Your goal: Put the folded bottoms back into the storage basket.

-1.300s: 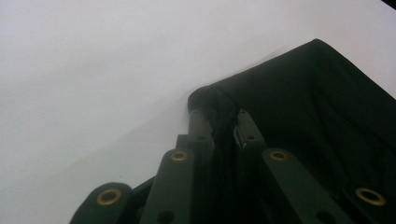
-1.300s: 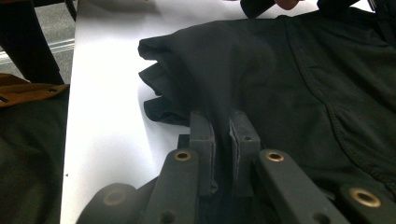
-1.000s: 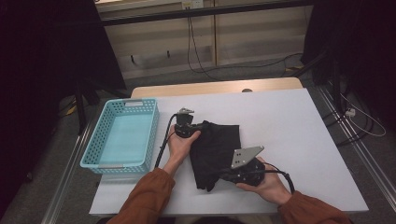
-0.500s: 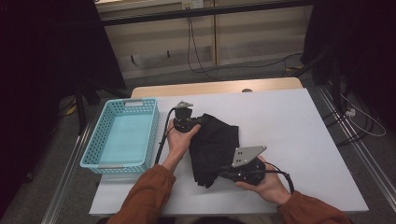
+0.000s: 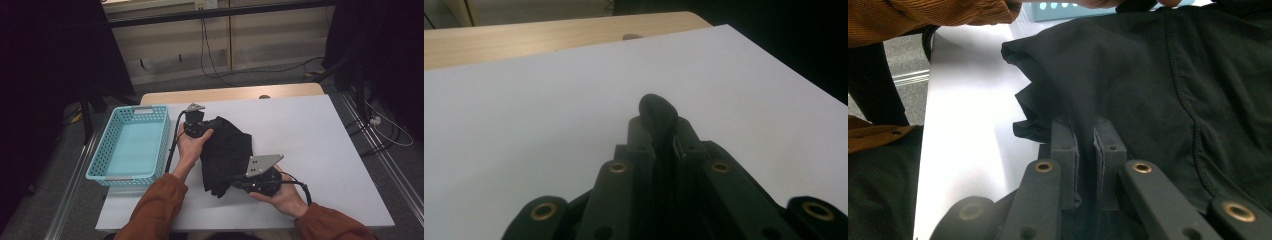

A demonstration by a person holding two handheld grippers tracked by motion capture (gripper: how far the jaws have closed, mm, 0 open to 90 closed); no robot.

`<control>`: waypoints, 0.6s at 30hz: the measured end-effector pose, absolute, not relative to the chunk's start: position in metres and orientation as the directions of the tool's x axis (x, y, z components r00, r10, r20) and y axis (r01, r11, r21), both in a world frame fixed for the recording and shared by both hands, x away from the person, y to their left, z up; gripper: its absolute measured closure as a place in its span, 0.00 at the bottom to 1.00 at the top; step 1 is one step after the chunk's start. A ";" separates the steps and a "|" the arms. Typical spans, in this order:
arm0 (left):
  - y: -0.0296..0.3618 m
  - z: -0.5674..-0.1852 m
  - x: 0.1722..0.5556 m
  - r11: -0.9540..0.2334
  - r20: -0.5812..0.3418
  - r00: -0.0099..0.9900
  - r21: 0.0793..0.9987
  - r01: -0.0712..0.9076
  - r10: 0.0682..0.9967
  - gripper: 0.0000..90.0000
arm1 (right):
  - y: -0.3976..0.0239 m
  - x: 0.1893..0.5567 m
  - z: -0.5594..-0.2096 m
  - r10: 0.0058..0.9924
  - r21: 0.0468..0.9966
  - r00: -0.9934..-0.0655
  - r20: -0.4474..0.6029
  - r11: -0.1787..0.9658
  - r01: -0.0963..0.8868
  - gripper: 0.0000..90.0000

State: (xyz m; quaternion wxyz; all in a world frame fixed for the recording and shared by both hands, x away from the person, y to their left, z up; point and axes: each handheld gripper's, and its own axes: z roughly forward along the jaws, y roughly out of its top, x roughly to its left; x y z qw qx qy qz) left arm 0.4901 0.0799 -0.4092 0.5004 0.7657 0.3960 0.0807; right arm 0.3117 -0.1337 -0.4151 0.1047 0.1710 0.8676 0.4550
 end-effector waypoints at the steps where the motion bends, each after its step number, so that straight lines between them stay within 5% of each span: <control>1: 0.080 -0.408 0.491 -0.181 -0.274 0.672 0.832 0.524 0.687 0.91 | -0.133 0.312 -0.415 0.392 0.827 -0.920 -0.025 0.524 0.201 0.92; 18: 0.091 -0.388 0.493 -0.187 -0.240 0.677 0.849 0.494 0.696 0.91 | -0.125 0.320 -0.406 0.391 0.852 -0.920 -0.027 0.491 0.183 0.92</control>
